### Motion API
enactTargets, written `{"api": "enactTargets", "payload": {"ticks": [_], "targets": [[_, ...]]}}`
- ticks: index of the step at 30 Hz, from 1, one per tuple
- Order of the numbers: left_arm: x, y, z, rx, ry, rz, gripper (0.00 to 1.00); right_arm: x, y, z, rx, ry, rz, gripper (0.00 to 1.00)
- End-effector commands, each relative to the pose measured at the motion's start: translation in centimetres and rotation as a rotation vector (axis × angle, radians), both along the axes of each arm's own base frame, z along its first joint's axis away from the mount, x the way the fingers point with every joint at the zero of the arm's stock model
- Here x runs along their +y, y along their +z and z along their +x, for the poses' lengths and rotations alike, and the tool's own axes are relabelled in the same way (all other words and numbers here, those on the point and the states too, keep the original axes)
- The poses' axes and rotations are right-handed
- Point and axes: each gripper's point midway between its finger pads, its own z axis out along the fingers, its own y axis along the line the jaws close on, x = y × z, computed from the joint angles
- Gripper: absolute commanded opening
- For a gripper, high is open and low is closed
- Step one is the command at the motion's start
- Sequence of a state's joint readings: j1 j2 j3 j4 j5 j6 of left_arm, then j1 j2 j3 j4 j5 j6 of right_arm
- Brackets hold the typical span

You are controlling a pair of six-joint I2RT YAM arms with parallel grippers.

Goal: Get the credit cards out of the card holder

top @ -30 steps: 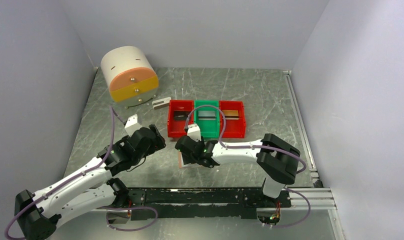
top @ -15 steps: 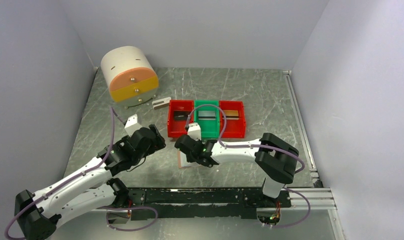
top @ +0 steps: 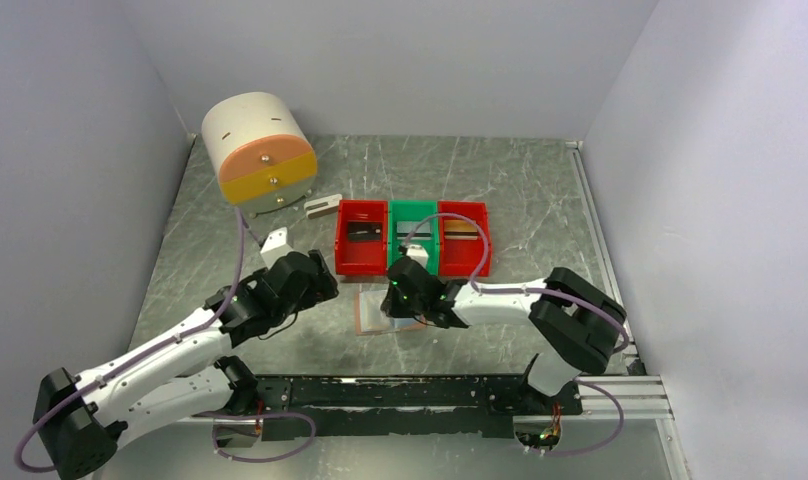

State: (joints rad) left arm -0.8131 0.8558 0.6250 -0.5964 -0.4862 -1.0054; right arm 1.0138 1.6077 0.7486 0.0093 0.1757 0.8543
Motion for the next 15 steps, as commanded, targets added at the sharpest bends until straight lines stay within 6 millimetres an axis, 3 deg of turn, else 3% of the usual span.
{"api": "enactTargets", "payload": {"ticks": [1,11,15], "targets": [[-2.4,0.6,0.6,-0.022,-0.107,-0.04,1.0,-0.6,-0.7,-1.2,0.093,-0.009,0.153,0.03],[-10.3,1.0,0.1,0.013,-0.41,-0.242,1.0,-2.5,-1.8,-1.4,0.163,-0.098,0.296,0.07],[-12.4,0.5,-0.4,0.048,-0.471,-0.323,1.0,-3.0,-2.0,-1.4,0.172,-0.125,0.33,0.08]]}}
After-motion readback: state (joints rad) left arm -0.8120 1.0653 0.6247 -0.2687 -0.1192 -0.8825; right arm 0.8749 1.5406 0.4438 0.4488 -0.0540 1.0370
